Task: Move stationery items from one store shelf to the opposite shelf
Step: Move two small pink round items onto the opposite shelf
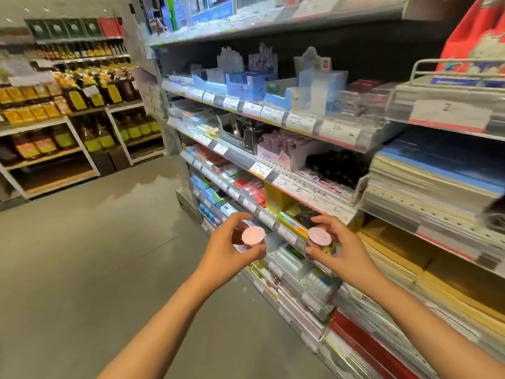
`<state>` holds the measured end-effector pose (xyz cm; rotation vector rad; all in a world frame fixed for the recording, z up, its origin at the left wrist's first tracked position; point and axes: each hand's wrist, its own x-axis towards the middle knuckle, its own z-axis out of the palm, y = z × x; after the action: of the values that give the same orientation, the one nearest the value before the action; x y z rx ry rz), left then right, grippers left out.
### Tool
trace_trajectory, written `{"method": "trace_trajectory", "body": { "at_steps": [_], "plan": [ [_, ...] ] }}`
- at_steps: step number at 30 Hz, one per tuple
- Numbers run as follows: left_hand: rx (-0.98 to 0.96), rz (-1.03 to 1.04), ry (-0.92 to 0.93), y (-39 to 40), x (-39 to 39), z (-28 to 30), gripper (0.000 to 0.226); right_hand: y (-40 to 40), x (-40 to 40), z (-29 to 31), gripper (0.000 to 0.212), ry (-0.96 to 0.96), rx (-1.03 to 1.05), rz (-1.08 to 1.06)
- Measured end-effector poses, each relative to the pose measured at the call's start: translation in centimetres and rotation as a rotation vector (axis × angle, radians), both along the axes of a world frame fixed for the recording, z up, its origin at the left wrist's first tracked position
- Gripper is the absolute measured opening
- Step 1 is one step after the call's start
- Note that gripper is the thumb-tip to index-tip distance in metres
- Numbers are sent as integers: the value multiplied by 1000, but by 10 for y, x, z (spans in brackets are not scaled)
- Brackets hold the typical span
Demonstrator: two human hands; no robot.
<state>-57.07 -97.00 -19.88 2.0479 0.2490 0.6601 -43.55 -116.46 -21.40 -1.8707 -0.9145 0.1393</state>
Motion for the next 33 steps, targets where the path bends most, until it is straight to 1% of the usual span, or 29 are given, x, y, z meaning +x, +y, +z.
{"method": "trace_trajectory", "body": {
  "at_steps": [5,9,13,16,21,22,25,27,31,33],
  "plan": [
    [-15,-24,-14,72,57,3,43,68,41,0,48,-16,50,-4],
    [-19,-68,-4,124,108,14,41,124,82,3,48,-2,101,-55],
    [-45,-91,16,176,157,13,28,173,119,9,49,-20,92,-68],
    [-21,-126,33,206,189,14,27,198,139,11,49,-55,83,-111],
    [4,-243,-26,237,242,16,27,221,159,6,45,-59,59,-234],
    [32,-265,-36,242,255,16,28,224,163,5,44,-53,62,-268],
    [192,-376,-99,253,294,17,38,233,167,5,51,-40,90,-377],
    [281,-460,-128,258,318,18,43,239,166,6,50,-25,89,-468],
    [455,-594,-172,259,355,15,40,247,155,11,46,2,122,-642],
    [532,-636,-161,257,369,8,37,252,150,13,48,-15,112,-729]
  ]
}}
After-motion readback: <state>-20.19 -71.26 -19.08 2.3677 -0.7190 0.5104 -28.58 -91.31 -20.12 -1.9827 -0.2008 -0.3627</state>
